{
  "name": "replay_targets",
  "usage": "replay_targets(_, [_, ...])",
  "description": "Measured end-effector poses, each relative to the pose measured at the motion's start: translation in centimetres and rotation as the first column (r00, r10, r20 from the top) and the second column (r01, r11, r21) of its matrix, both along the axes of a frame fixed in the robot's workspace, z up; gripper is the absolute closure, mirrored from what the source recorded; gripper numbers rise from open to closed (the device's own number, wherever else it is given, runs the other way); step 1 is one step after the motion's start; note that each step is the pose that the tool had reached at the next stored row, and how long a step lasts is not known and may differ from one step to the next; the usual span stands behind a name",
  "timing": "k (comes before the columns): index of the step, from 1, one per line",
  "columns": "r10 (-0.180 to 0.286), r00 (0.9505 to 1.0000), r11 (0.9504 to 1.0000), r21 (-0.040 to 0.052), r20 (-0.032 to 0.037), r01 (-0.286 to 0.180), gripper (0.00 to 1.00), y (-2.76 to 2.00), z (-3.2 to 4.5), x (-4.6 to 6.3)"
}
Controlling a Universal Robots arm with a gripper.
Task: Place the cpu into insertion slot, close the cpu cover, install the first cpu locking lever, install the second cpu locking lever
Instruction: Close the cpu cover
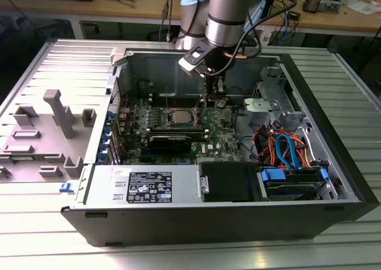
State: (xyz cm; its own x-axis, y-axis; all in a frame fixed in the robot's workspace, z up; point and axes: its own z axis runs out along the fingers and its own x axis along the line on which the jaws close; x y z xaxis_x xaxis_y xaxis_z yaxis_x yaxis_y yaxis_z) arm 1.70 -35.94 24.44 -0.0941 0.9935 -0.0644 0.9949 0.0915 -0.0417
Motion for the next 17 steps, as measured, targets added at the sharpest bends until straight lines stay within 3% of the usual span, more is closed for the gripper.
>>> replay_targets(17, [0.0, 1.0, 1.0, 0.0, 0.0, 0.0, 0.89, 0.0, 0.0, -0.77])
